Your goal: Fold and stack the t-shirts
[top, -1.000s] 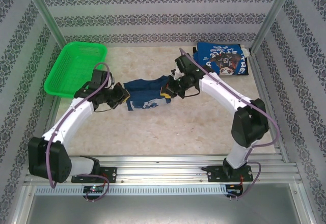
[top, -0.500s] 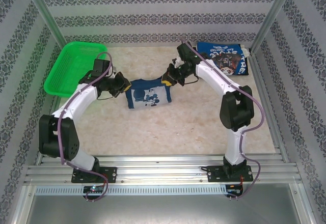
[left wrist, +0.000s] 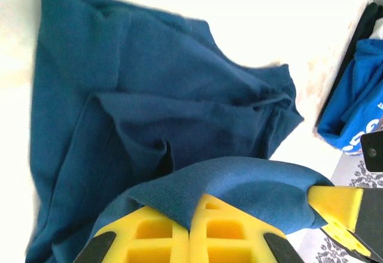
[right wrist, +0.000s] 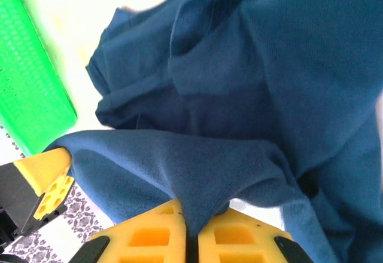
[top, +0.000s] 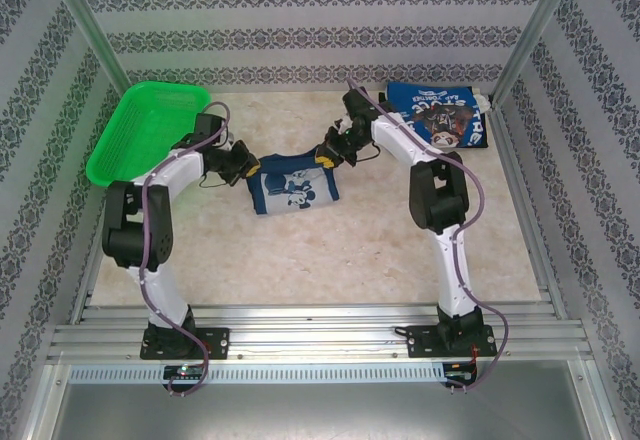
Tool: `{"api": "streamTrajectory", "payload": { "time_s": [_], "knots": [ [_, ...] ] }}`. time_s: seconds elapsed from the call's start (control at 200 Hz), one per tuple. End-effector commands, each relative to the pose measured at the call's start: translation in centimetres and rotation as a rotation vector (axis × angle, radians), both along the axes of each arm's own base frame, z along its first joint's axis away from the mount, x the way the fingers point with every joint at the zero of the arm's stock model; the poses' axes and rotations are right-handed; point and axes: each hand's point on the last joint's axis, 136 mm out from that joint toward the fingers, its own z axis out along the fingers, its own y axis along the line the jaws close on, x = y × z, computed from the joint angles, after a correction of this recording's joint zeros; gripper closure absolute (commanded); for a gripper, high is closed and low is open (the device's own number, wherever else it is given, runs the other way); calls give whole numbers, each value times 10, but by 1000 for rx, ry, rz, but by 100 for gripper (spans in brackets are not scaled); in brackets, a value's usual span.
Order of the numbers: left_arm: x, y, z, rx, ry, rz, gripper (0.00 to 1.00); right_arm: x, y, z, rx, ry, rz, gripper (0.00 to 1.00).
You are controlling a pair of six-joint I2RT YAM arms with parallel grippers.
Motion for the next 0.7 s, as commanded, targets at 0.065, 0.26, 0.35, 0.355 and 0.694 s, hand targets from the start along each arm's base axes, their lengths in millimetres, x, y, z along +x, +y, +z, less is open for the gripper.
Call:
{"api": "streamTrajectory", "payload": {
  "time_s": [0.065, 0.26, 0.35, 0.355, 0.694],
  "knots": [
    [36, 13, -2, -16, -82, 22, 100, 31, -3, -5, 35, -14, -18, 82],
    [59, 19, 20, -27, -139, 51, 48, 55, -9, 18, 62, -117, -40, 52],
    [69, 24, 63, -3, -218, 60, 0, 59, -19, 49, 50, -215, -52, 48],
    [70, 25, 65, -2, -222, 61, 0, 59, -19, 51, 48, -218, -52, 47],
    [33, 11, 124, 194, -272, -105, 3, -17, -57, 50, -67, -226, 21, 36]
  ]
}}
